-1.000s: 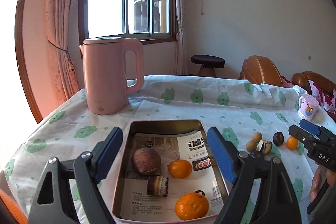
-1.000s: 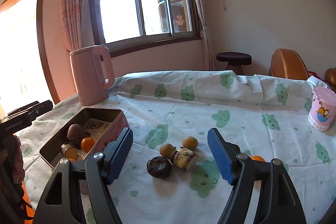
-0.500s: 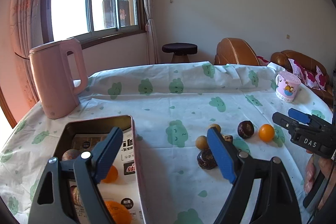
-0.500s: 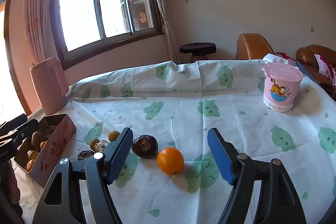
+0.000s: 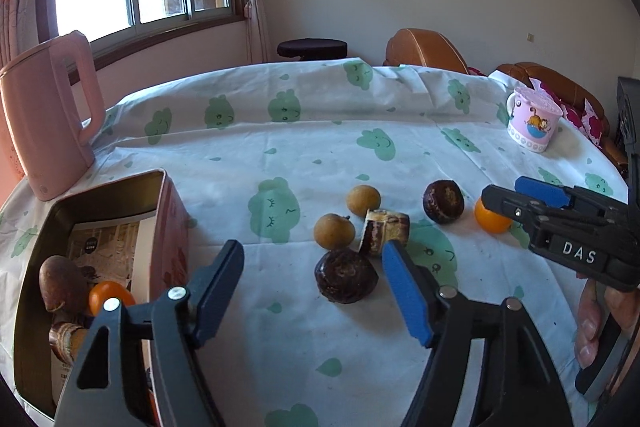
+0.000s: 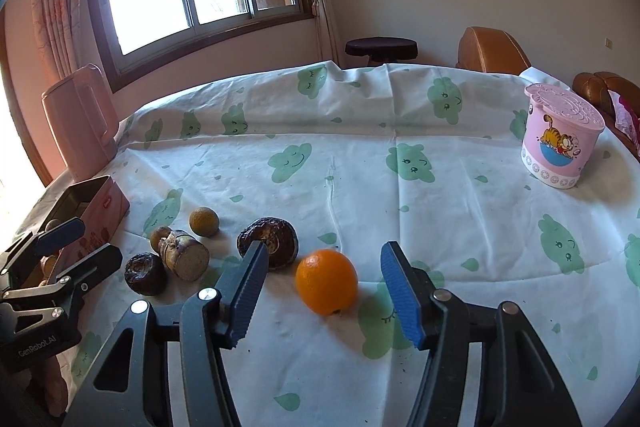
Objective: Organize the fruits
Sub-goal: 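Grasp a dark brown round fruit with the left tool while the right tool grasps an orange, then carry the dark brown fruit and the orange over the tin with both tools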
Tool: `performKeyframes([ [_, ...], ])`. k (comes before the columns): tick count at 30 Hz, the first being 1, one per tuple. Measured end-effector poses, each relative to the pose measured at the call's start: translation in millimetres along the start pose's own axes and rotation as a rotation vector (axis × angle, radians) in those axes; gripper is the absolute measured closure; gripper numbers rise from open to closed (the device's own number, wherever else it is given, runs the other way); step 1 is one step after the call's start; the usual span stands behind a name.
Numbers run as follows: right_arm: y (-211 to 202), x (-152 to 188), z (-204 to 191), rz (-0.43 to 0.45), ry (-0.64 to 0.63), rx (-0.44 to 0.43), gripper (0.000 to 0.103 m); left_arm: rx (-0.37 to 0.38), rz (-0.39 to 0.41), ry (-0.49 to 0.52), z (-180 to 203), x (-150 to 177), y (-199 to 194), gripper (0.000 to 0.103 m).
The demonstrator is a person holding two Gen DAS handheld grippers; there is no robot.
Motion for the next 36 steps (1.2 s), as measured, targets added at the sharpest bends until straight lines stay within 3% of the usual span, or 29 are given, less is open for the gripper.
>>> performKeyframes([
  [7,13.5,5.9,-7.3,-0.071,-0.032,-0.010,0.046,0.052,-0.080,0.000,6.4,9.0,12.9,0.037],
  [12,21.3,11.3,-9.8,-0.118,-0.042,-0.017,0.057,0.085,-0.154,-0.005,9.5,16.6,25.2,0.049],
  [14,21.3,11.7,-10.0,-0.121,-0.045,-0.019,0.062,0.104,-0.176,-0.021,8.9,18.0,29.4,0.062],
  [21,22.0,12.2,-9.8,-0.127,-0.046,-0.024,0.066,0.111,-0.172,-0.023,10.4,16.9,29.5,0.064],
  [36,7.4,4.5,-12.4,-0.051,-0.058,-0.027,0.066,0.090,-0.057,-0.036,4.0,3.7,10.1,0.064],
])
Point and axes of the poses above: each gripper's, at about its wrist camera, not at the fingertips, and y roughly the way its jaws point, z to its right, x to its underside, the point moved 9 cm from there along y, roughly the way its jaws point, and after that the axes turned 6 degrees about -y, right-handed, at the moved point
